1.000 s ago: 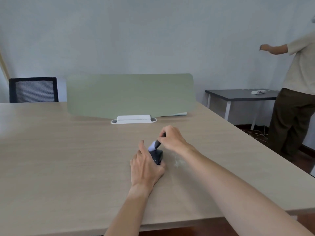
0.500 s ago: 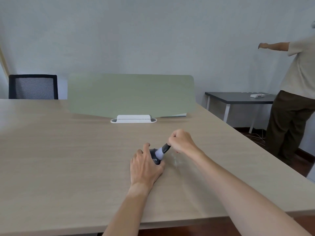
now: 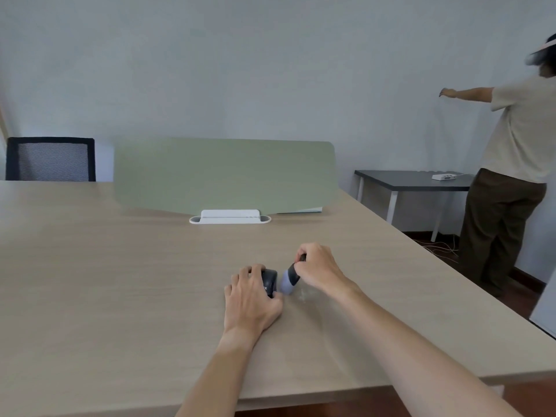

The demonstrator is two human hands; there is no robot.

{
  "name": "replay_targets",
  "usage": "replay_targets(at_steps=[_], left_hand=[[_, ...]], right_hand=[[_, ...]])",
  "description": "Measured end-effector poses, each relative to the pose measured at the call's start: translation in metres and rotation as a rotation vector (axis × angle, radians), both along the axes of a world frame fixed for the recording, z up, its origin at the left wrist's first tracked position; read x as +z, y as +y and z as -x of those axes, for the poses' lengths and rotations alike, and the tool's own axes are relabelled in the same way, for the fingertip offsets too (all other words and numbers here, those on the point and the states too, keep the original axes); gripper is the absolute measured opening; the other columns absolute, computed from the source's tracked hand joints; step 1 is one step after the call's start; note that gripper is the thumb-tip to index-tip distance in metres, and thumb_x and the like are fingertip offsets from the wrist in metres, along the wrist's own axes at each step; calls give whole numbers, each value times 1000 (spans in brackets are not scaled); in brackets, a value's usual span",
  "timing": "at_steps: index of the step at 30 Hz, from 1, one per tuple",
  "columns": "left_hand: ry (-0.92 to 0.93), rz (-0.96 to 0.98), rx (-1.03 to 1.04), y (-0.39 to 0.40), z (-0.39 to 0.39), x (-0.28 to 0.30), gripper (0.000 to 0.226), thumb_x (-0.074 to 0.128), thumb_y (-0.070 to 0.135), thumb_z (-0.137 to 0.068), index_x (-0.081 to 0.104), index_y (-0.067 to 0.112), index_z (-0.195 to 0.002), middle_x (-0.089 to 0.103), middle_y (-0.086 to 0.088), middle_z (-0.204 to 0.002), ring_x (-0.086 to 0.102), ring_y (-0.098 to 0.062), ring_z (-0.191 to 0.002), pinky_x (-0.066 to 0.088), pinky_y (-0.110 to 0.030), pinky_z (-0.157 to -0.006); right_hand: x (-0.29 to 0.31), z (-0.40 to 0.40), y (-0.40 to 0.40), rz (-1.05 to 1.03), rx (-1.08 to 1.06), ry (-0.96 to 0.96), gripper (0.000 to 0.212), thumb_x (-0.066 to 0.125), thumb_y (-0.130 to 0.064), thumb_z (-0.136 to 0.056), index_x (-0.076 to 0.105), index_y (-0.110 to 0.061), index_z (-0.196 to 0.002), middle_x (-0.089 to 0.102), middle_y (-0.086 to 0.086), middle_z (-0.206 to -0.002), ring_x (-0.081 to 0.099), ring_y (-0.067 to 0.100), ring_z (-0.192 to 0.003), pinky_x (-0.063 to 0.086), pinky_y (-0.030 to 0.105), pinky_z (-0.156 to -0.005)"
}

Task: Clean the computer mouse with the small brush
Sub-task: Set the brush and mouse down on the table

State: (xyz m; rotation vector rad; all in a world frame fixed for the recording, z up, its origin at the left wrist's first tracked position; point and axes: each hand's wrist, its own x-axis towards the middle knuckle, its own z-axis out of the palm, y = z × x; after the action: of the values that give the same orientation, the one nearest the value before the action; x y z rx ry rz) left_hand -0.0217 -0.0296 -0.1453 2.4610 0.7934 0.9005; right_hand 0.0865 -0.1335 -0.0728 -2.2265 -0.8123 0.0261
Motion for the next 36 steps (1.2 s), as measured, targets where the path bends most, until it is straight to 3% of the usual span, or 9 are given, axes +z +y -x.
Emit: replay_targets(at_steps=[8,12,16,19,23,25,27,30,36], left_hand=[[-14,31,66,-3,0,1,39,59,35,-75,55,22,-111,53,0,-112,51,-25,-110,39,-33,-93],[-9,30,91,-4,0,3,39,59,34,-73,57,20,-110,52,-2,-112,51,-27,-110,41,-35,-93],[-43,123,59,-2,3,5,39,62,31,-74,59,23,-111,52,-2,-113,52,-28,-110,40,-35,-94],[-53,159,46,-1,5,7,39,63,30,-74,60,25,-112,52,-1,-112,53,-28,-110,38,-34,-95],[-36,154,41,-3,5,7,39,62,31,-75,59,26,-113,51,-1,-112,53,-27,-111,39,-36,-98],[-33,153,47,-3,5,7,38,62,31,-74,59,26,-112,52,-1,-111,54,-27,-110,40,-36,-97],[-32,147,56,-3,5,7,37,62,32,-74,59,26,-110,52,0,-110,54,-27,-109,41,-37,-96],[-21,135,65,-3,4,6,37,62,33,-75,59,25,-111,52,-1,-111,54,-28,-110,40,-36,-95],[-15,115,80,-2,2,5,37,61,34,-73,58,25,-110,48,0,-109,51,-27,-109,38,-35,-92]], right_hand=[[-12,4,-24,91,48,-463,21,43,-3,-84,62,-6,-90,57,6,-96,56,28,-86,46,35,-70],[-35,16,-32,192,126,-631,22,58,1,-80,47,-15,-90,56,6,-97,54,27,-92,26,26,-65],[-49,21,-35,209,157,-560,25,50,3,-83,57,-11,-103,57,3,-115,54,23,-108,43,29,-80],[-55,26,-36,180,149,-466,36,42,8,-80,61,-10,-105,58,3,-115,57,26,-105,50,36,-82],[-54,29,-33,209,132,-409,23,43,5,-75,59,-4,-88,59,12,-94,57,33,-92,47,40,-69],[-53,32,-31,201,125,-373,12,44,4,-71,50,-5,-77,57,13,-87,54,34,-85,39,38,-59],[-52,34,-28,200,130,-371,16,44,5,-70,37,-9,-68,53,11,-81,48,34,-74,34,36,-56],[-49,38,-26,187,141,-389,22,44,7,-73,39,-12,-64,54,6,-82,45,28,-69,36,35,-58],[-44,44,-24,253,121,-407,15,41,9,-75,54,1,-74,59,9,-92,55,37,-82,48,41,-71]])
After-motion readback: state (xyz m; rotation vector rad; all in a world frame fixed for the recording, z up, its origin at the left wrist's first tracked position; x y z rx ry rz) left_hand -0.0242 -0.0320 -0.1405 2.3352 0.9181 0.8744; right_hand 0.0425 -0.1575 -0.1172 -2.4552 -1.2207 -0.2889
